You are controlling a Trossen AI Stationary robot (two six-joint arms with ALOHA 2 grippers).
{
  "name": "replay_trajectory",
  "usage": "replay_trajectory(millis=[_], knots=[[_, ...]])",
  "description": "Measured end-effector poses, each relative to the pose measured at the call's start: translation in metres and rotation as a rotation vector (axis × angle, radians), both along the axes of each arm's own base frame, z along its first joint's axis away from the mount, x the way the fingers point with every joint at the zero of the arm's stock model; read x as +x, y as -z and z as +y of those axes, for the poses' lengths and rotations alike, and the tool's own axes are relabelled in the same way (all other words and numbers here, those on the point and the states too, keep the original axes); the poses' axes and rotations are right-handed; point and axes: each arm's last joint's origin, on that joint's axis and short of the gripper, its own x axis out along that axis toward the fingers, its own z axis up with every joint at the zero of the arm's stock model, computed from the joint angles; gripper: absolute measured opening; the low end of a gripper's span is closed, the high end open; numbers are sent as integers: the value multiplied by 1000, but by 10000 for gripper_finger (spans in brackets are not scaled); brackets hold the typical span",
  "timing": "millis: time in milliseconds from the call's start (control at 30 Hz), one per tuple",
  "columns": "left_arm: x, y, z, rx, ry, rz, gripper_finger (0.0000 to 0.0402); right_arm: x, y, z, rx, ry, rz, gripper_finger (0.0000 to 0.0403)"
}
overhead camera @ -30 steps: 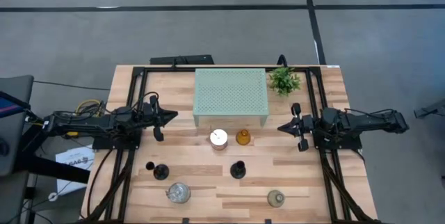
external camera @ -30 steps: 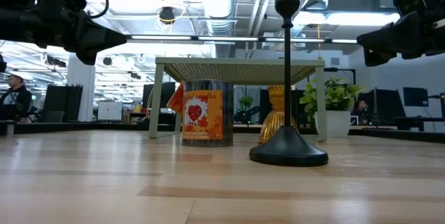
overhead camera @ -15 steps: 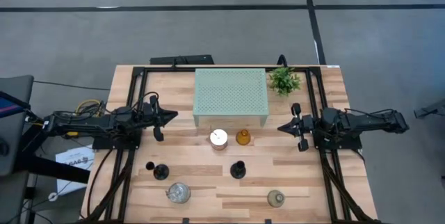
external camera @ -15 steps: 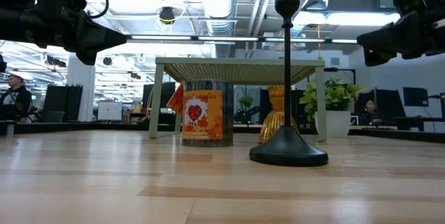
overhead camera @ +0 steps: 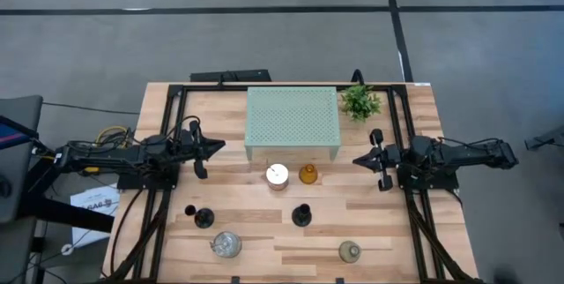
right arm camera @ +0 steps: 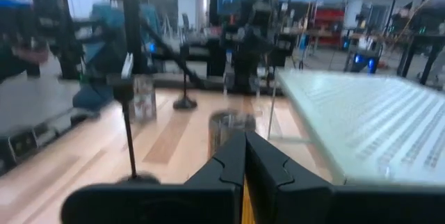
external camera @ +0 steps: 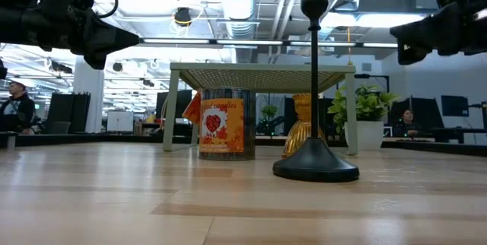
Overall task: Pick & Place candle stick holders
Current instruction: Put the black candle holder on the shelf
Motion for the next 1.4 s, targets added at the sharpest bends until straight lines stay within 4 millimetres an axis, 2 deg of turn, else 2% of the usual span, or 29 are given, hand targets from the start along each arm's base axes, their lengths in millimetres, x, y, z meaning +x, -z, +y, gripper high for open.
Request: replay_trajectory(millis=[100, 233, 367, 600, 900, 967, 1200, 1400], knots=[[0, -1, 0, -46, 8, -23, 28, 0, -6, 0, 73, -3, -56, 0], [0, -1, 0, -122, 23, -43, 28, -1, -9, 0, 202, -6, -45, 0], [2, -2, 0, -153, 27, -33, 28, -1, -19, -1, 231, 13, -61, 0], [15, -37, -1, -106, 35, 37, 28, 1, -51, -1, 192, 34, -81, 1], [56, -46, -2, -94, 62, 244, 22, 28, -47, -1, 321, 122, 153, 25], [61, -51, -3, -113, 80, 246, 17, 35, -54, 1, 339, 108, 161, 28], [62, -77, -4, -106, 121, 164, 7, 58, -87, 13, 337, 60, 217, 25], [55, -83, -4, -120, 124, 116, 12, 75, -98, 17, 337, 93, 382, 25]])
